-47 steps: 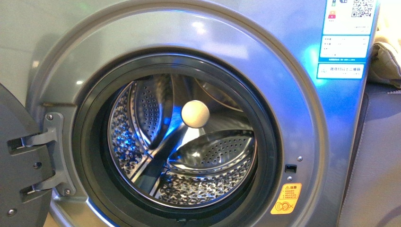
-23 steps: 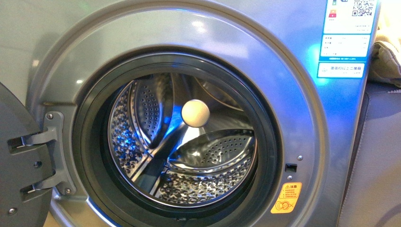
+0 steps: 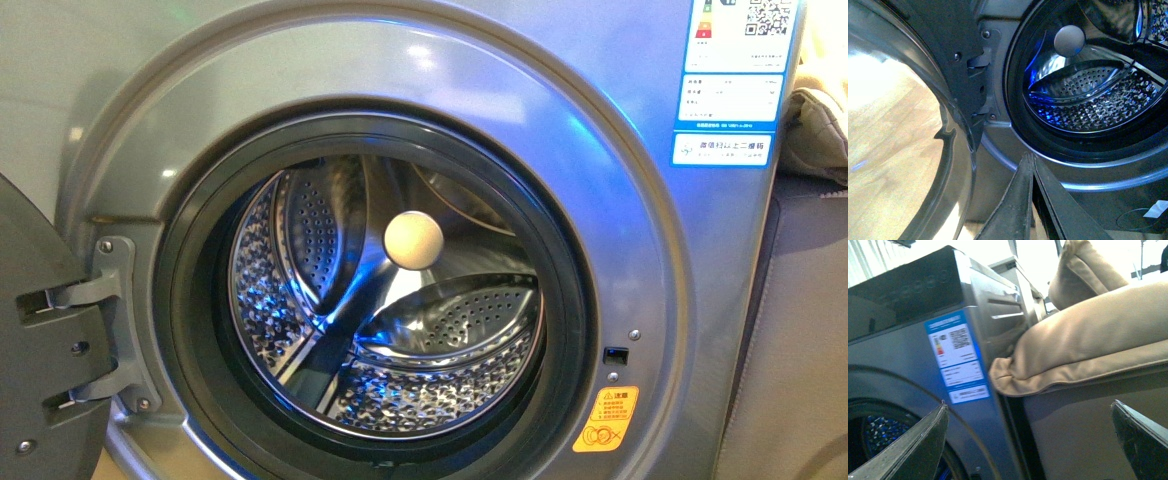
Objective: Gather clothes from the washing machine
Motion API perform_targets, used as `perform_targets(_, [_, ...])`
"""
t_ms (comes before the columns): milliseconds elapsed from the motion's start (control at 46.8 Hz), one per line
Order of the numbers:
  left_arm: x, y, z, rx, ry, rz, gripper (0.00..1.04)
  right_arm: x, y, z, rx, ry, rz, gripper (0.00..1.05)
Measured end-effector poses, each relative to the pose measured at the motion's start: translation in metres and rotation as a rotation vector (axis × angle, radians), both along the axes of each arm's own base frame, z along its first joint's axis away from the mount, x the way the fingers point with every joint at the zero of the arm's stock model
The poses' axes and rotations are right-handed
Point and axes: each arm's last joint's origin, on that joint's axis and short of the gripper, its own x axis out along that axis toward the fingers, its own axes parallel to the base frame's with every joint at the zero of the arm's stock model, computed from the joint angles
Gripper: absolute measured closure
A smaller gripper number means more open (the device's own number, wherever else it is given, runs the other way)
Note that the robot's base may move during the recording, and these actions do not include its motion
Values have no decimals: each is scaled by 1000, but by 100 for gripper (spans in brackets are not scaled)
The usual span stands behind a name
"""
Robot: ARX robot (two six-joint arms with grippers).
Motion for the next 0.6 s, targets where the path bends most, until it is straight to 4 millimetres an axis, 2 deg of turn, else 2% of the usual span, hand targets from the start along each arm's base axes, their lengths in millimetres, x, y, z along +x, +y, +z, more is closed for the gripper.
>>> perform_targets(86, [-8, 0, -11, 1, 33, -2, 101, -19, 26, -11, -30, -25, 27, 8])
perform_targets(150, [-11, 0, -8, 1, 0, 0, 101, -32, 41, -20, -55, -22, 28, 9])
perform_targets(235, [-11, 0, -9, 0, 3, 0, 101, -39, 51, -24, -98, 134, -89, 23])
perform_targets(321, [-11, 0, -9, 0, 2, 0, 101, -42, 54, -45, -178, 281, -121, 36])
perform_targets(406, [-11, 0, -9, 0, 2, 0, 101, -41, 55, -64, -218, 324, -126, 49])
perform_targets(470, [-11, 0, -9, 0, 2, 0, 101, -40, 55, -79, -239, 340, -127, 63])
perform_targets(599, [-11, 0, -9, 0, 2, 0, 101, -41, 55, -83, -252, 324, -131, 91])
